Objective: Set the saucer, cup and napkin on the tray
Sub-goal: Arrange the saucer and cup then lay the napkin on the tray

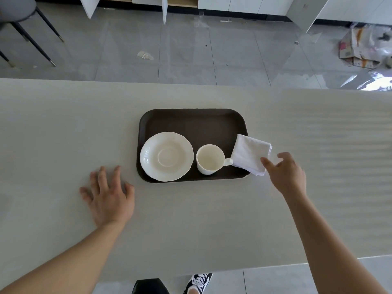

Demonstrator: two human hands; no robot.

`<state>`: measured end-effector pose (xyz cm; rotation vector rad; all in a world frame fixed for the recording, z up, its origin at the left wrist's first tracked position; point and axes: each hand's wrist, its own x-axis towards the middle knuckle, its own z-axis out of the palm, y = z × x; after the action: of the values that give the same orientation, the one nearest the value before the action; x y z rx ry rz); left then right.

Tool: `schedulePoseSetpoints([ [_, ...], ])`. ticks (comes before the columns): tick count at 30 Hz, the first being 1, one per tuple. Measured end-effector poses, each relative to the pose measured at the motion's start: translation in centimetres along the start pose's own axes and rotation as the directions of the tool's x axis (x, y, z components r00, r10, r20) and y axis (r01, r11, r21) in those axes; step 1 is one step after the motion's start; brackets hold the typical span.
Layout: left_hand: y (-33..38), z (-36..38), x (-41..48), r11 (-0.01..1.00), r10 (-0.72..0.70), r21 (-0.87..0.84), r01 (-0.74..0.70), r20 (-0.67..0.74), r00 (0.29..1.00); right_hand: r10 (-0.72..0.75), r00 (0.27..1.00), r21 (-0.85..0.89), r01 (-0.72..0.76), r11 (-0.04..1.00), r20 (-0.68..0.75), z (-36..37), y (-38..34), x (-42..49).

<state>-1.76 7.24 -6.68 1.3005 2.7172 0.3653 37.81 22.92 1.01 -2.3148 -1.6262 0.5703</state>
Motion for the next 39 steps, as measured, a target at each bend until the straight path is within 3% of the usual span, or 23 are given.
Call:
schedulePoseSetpoints([
  [3, 0.0, 0.0, -0.1, 1.000, 0.002, 0.001, -0.002, -0.004, 1.000, -0.071, 0.995, 0.079, 0.076, 0.994, -0.073, -0.7, -1.5, 0.0],
  [7, -0.1, 0.0, 0.0, 1.000, -0.004, 0.004, 0.004, 0.001, 1.000, -0.189, 0.979, 0.104, 0.196, 0.975, -0.069, -0.8, -4.7, 0.3],
  [14, -0.1, 0.1, 0.1, 1.000, -0.002, 0.027, 0.002, 0.007, 1.000, -0.414, 0.905, 0.167, 0.395, 0.903, 0.101, 0.8, -12.2, 1.9],
  [20, -0.2, 0.0, 0.1, 0.999, 0.004, 0.041, -0.004, 0.009, 1.000, -0.554, 0.757, 0.135, 0.544, 0.828, 0.346, 2.7, -17.7, 2.6],
  [28, -0.3, 0.1, 0.1, 0.998, 0.000, 0.058, -0.002, 0.021, 1.000, -0.497, 0.584, 0.045, 0.619, 0.784, 0.642, 6.4, -21.6, 2.7],
  [39, -0.2, 0.2, 0.1, 0.999, 0.004, 0.043, -0.003, -0.009, 1.000, -0.446, 0.558, 0.095, 0.546, 0.832, 0.700, 8.7, -22.5, 2.8],
])
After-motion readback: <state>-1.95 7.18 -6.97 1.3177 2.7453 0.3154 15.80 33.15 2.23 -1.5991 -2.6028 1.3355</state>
